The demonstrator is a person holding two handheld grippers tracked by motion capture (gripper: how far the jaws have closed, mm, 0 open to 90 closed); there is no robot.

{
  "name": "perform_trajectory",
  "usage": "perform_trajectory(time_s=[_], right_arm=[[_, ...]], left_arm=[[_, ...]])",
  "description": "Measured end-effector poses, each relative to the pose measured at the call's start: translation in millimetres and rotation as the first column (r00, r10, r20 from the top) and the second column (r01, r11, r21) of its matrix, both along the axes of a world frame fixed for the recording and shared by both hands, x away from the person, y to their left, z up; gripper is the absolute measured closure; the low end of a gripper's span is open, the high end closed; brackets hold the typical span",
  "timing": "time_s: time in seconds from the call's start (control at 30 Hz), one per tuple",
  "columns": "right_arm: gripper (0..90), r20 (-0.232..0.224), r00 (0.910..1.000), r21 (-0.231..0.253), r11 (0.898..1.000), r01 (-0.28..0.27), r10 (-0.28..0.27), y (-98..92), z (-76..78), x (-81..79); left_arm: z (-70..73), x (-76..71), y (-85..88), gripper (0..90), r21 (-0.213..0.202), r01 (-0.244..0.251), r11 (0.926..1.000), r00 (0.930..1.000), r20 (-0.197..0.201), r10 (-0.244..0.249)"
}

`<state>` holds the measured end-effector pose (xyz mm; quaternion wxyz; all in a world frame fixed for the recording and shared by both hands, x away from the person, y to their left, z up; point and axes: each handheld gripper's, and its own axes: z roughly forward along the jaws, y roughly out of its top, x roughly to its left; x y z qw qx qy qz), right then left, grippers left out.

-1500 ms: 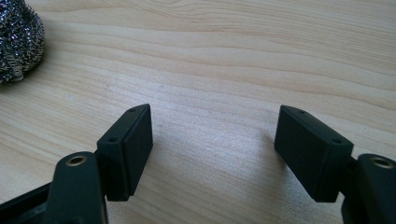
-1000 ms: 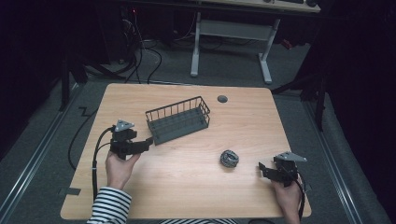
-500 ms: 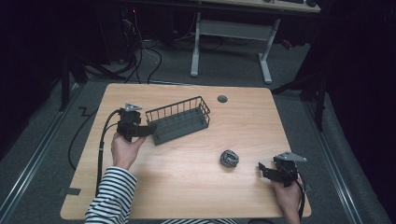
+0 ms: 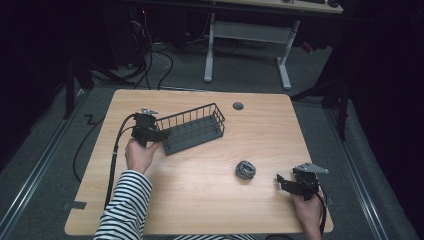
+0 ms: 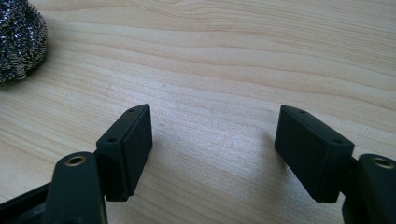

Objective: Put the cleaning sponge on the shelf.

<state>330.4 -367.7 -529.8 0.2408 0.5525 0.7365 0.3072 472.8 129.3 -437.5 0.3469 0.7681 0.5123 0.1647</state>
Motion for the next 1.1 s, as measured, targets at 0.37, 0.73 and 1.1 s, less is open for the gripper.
perform_trajectory(time_s=[0.37, 0.73, 1.1], right_arm=[[27.8, 0.0, 1.0, 0.0, 1.0, 0.001, -0.001, 0.0, 0.0, -0.1], [27.8, 0.0, 1.0, 0.0, 1.0, 0.001, -0.001, 0.1, 0.0, -0.1], [27.8, 0.0, 1.0, 0.0, 1.0, 0.001, -0.001, 0.1, 0.0, -0.1]], left_arm=[[-4.1, -1.8, 1.1, 49.8, 0.016, -0.015, 0.9998, 0.9999, -0.003, 0.015], [-10.5, -2.6, 0.9, 54.7, -0.009, -0.022, 0.9997, 0.9997, -0.013, 0.022], [-11.3, -15.6, -4.0, 55.8, -0.005, 0.011, 0.9999, 0.9999, 0.013, -0.011]])
